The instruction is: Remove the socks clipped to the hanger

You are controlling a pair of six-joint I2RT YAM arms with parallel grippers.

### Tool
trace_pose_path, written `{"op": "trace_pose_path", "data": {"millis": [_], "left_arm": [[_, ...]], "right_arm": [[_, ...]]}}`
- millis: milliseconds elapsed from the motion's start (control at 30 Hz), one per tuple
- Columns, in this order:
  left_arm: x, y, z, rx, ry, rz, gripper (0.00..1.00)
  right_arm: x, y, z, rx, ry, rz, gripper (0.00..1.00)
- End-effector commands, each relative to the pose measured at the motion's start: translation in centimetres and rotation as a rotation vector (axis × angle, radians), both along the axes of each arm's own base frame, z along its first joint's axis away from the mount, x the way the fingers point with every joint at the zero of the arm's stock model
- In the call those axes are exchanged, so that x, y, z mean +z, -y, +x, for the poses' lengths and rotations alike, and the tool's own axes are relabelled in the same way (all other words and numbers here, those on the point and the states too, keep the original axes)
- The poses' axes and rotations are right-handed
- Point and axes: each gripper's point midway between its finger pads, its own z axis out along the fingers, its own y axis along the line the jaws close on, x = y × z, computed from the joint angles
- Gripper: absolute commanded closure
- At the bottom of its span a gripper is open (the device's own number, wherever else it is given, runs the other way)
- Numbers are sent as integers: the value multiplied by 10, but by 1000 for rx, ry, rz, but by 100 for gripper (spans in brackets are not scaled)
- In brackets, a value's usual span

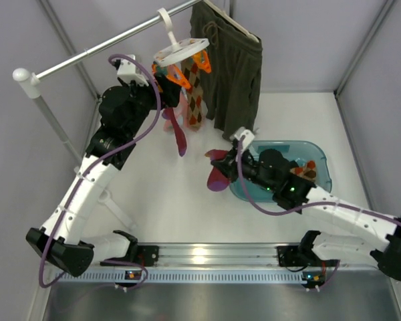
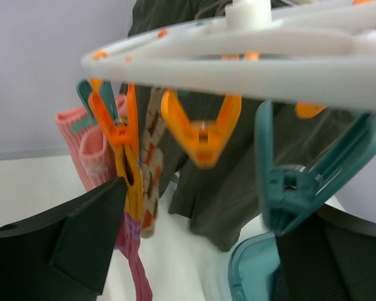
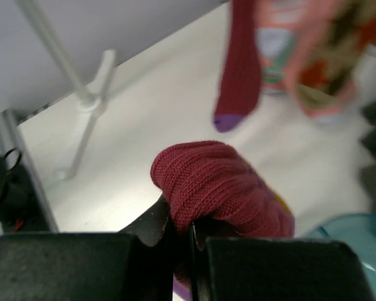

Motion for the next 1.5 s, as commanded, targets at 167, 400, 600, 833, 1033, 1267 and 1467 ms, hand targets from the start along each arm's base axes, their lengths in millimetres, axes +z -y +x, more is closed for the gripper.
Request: {"op": "trace_pose_path", "data": {"millis": [167, 400, 600, 833, 1033, 1267, 1467], "left_arm": [[-33, -21, -38, 33, -31, -91, 2], [-105, -64, -74, 197, -189, -99, 2], [-136, -96, -106, 294, -300, -5, 2], [-135, -132, -151, 364, -311, 101, 2], [-153, -141, -165, 387, -302, 60, 2], [-167, -146, -166, 424, -305, 24, 2], [-167, -145, -167, 418, -306, 24, 2]], "right_arm": [[-52, 158, 58, -664, -231, -86, 98], [-108, 209, 89, -809, -376, -188, 42], [-84, 191, 91, -730, -348, -124, 1], [1, 32, 54, -151, -59, 97, 1], [37, -66, 86, -107, 72, 124, 1], [41, -144, 152, -145, 124, 104, 12], [7, -168, 189, -300, 143, 89, 47]]}}
